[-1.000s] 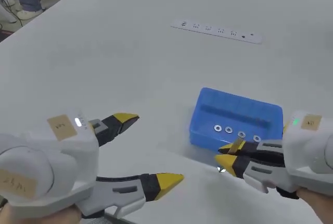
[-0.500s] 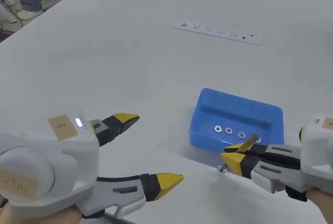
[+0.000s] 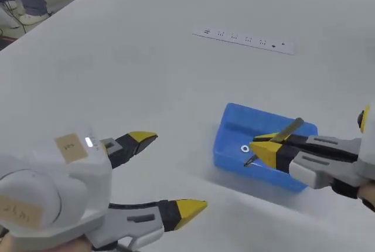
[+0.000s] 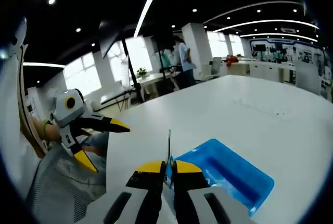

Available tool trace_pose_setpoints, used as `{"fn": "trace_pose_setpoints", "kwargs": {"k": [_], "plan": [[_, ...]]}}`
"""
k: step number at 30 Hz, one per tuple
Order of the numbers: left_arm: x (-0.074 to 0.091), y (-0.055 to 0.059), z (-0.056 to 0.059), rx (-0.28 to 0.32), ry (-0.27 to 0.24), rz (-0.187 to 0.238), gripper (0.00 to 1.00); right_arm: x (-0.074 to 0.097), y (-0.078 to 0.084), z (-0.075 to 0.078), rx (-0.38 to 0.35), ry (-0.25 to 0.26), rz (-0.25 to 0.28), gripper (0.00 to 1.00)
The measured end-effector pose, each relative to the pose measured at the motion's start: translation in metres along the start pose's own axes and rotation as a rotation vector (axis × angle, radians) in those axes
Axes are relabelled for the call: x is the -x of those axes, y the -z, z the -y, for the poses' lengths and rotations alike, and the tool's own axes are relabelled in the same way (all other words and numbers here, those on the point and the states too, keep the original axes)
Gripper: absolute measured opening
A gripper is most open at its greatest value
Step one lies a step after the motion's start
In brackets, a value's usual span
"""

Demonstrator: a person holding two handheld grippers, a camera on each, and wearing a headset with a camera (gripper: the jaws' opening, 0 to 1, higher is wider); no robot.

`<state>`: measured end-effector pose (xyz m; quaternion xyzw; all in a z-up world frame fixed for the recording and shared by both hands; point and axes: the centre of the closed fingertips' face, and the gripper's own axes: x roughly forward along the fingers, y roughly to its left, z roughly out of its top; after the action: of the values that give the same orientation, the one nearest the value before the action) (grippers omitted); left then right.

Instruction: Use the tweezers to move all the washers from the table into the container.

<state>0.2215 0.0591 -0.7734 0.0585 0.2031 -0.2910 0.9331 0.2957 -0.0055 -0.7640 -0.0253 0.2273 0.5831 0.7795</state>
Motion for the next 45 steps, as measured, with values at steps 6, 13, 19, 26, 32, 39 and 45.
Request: {"fn": "trace_pose_setpoints", "kwargs": {"k": [6,13,19,26,32,39,45], "plan": [[0.0,-0.001,0.0,0.003,0.0,0.003,0.73,-0.019,0.002,0.024,-0.017,0.031,-0.036,0.03],[0.002,-0.004,0.001,0.025,0.008,0.022,0.72,-0.041,0.021,0.04,-0.022,0.032,-0.113,0.03],[0.003,-0.008,0.001,0.036,0.01,0.038,0.72,-0.054,0.024,0.044,-0.016,0.022,-0.131,0.03],[0.004,-0.015,0.001,0.071,0.024,0.069,0.73,-0.067,0.025,0.049,0.042,0.018,-0.157,0.03],[0.008,-0.017,0.0,0.095,0.051,0.069,0.7,-0.07,0.03,0.045,0.126,0.018,-0.197,0.03],[0.014,-0.019,-0.001,0.029,0.107,0.018,0.6,-0.059,0.024,0.039,0.152,0.013,-0.19,0.04],[0.011,-0.033,0.008,-0.003,0.164,0.02,0.58,-0.037,0.009,0.024,0.196,0.027,-0.149,0.04]]}}
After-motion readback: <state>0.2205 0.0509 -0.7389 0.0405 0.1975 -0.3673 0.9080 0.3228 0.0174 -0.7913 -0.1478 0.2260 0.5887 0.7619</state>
